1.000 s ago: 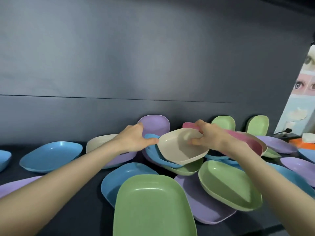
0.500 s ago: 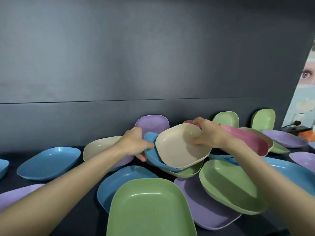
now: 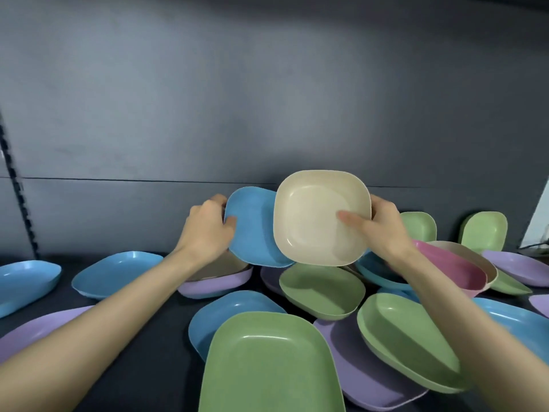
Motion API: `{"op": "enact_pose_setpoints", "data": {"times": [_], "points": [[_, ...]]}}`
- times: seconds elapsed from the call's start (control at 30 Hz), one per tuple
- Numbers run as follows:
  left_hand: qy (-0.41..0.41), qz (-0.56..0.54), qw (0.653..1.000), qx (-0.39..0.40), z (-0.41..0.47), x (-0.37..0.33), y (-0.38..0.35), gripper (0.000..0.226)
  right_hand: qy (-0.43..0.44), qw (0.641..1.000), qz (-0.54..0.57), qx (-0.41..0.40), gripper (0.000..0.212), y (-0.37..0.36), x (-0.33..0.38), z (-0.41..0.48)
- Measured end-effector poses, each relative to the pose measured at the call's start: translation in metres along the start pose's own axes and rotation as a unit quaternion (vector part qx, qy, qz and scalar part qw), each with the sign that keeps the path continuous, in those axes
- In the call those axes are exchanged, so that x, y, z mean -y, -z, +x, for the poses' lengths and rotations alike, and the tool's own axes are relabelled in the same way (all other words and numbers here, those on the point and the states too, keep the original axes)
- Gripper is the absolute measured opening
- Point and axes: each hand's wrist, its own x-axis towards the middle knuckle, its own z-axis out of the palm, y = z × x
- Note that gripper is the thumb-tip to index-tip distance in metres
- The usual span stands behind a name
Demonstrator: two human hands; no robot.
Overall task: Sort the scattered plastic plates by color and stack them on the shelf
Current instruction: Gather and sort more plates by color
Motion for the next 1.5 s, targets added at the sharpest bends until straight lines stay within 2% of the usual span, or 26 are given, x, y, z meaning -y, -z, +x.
{"op": "enact_pose_setpoints", "data": {"times": [0.13, 0.23, 0.37, 0.43, 0.57, 0.67, 0.83, 1.1, 1.3, 1.4, 1.5], "points": [[0.001, -0.024, 0.996, -0.086, -0.018, 0.006, 0.022, 0.019, 0.024, 0.999, 0.031, -0.008, 0.028, -0.011, 0.021, -0.008], [0.038, -0.065, 0.988, -0.139, -0.040, 0.021, 0.043, 0.014, 0.052, 0.997, 0.060, -0.006, 0.026, -0.031, 0.041, -0.018], [0.114, -0.171, 0.965, -0.160, -0.065, 0.041, 0.080, 0.023, 0.083, 0.993, 0.081, 0.008, 0.022, -0.062, 0.074, -0.041], [0.121, -0.200, 0.959, -0.162, -0.074, 0.050, 0.099, 0.025, 0.094, 0.991, 0.096, 0.015, 0.020, -0.074, 0.091, -0.052], [0.107, -0.178, 0.958, -0.195, -0.094, 0.074, 0.137, 0.007, 0.108, 0.986, 0.123, 0.028, 0.013, -0.100, 0.128, -0.074], [0.098, -0.147, 0.958, -0.226, -0.116, 0.098, 0.172, 0.014, 0.110, 0.985, 0.131, 0.037, 0.015, -0.131, 0.154, -0.096], [0.103, -0.122, 0.960, -0.230, -0.169, 0.152, 0.251, 0.007, 0.086, 0.980, 0.172, 0.048, 0.015, -0.209, 0.205, -0.143], [0.138, -0.045, 0.953, -0.266, -0.242, 0.253, 0.369, 0.010, 0.068, 0.967, 0.213, 0.118, 0.014, -0.347, 0.279, -0.225], [0.162, -0.039, 0.943, -0.288, -0.244, 0.306, 0.420, 0.002, 0.037, 0.968, 0.207, 0.138, 0.018, -0.410, 0.318, -0.232], [0.151, -0.036, 0.942, -0.299, -0.231, 0.329, 0.437, 0.014, 0.037, 0.970, 0.201, 0.130, 0.016, -0.437, 0.331, -0.223], [0.152, -0.045, 0.941, -0.298, -0.212, 0.357, 0.453, 0.016, 0.040, 0.974, 0.191, 0.120, 0.016, -0.465, 0.342, -0.209]]}}
